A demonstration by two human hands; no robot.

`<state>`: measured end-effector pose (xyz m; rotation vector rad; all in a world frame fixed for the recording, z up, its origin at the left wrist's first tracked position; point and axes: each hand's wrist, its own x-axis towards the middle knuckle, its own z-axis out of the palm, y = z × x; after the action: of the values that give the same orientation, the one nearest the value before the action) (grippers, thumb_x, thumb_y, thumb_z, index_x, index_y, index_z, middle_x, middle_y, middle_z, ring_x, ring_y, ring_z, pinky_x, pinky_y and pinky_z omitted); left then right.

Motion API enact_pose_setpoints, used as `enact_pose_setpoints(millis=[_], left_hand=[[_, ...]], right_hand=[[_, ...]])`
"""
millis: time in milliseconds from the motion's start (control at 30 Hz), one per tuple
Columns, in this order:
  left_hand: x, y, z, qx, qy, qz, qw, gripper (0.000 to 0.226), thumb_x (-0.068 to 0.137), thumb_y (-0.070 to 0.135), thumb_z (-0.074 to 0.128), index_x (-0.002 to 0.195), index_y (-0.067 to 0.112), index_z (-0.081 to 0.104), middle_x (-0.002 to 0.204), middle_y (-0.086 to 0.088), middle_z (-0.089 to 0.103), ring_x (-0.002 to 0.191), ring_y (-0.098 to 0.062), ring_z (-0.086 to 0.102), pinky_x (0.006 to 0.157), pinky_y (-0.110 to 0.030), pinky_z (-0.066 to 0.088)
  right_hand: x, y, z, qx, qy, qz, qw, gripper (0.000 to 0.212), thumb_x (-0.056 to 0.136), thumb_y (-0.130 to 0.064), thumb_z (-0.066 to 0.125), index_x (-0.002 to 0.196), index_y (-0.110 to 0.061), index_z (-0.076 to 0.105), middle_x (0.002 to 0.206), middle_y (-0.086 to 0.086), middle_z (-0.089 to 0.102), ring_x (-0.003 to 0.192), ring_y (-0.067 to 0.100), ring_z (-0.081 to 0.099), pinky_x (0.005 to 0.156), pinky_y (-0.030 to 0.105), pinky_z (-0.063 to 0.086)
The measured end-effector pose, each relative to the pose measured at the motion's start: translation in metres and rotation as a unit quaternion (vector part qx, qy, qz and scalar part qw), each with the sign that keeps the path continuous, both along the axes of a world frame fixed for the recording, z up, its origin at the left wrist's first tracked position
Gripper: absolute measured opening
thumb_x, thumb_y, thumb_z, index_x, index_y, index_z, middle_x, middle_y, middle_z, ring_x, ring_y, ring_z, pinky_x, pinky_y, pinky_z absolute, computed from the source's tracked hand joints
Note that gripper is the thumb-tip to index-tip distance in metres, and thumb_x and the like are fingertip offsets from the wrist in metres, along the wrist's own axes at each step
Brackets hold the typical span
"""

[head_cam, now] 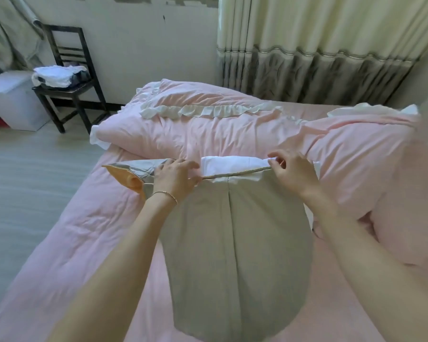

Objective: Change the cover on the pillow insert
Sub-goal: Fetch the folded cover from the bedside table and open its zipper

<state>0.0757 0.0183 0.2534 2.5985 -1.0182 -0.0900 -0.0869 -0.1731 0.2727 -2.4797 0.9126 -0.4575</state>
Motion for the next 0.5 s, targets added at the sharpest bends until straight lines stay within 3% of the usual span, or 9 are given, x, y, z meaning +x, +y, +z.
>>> enact_pose_setpoints(millis=[33,100,200,333,500], left_hand=[[0.002,-0.012,-0.011,-0.009,-0.017,0.02,1.0,0.033,0.085,0.036,0.059,0.117,0.027,0.058,0.125,0.0,0.056,0.118,-0.024,0.046,0.094,-0.035,0.034],[-0.001,-0.028,-0.031,-0.03,-0.001,0.04,0.999,0.039,0.088,0.031,0.055,0.126,0.021,0.052,0.13,-0.005,0.051,0.122,-0.027,0.042,0.098,-0.037,0.031],[-0.017,-0.041,-0.079,-0.044,0.079,0.023,0.996,0.031,0.089,0.029,0.053,0.118,0.017,0.058,0.118,-0.006,0.056,0.115,-0.027,0.047,0.09,-0.036,0.037],[-0.036,-0.051,-0.142,-0.02,0.181,0.0,0.983,0.026,0.091,0.027,0.052,0.111,0.011,0.06,0.112,-0.005,0.061,0.106,-0.021,0.055,0.086,-0.031,0.043],[-0.041,-0.081,-0.192,-0.018,0.219,0.012,0.975,0.028,0.091,0.029,0.053,0.108,0.007,0.059,0.11,-0.009,0.059,0.104,-0.025,0.056,0.087,-0.035,0.044]], right_hand=[[0.006,-0.01,-0.006,-0.014,0.02,-0.018,1.0,0.028,0.093,-0.022,0.049,0.119,-0.016,0.059,0.117,0.007,0.056,0.113,0.025,0.046,0.096,0.039,0.033],[0.007,-0.023,-0.024,-0.007,0.035,-0.043,0.998,0.034,0.094,-0.017,0.046,0.127,-0.013,0.052,0.13,0.011,0.047,0.124,0.027,0.038,0.101,0.041,0.03],[-0.002,-0.018,-0.067,0.014,0.058,-0.018,0.998,0.032,0.094,-0.01,0.044,0.123,-0.009,0.055,0.126,0.013,0.051,0.121,0.03,0.043,0.1,0.039,0.032],[-0.009,-0.005,-0.134,0.124,0.087,0.024,0.988,0.029,0.093,-0.005,0.044,0.12,-0.004,0.058,0.121,0.015,0.056,0.115,0.029,0.051,0.095,0.03,0.034],[-0.001,-0.002,-0.19,0.19,0.079,0.007,0.978,0.032,0.092,0.002,0.042,0.121,0.002,0.055,0.119,0.018,0.057,0.113,0.03,0.052,0.094,0.026,0.033]])
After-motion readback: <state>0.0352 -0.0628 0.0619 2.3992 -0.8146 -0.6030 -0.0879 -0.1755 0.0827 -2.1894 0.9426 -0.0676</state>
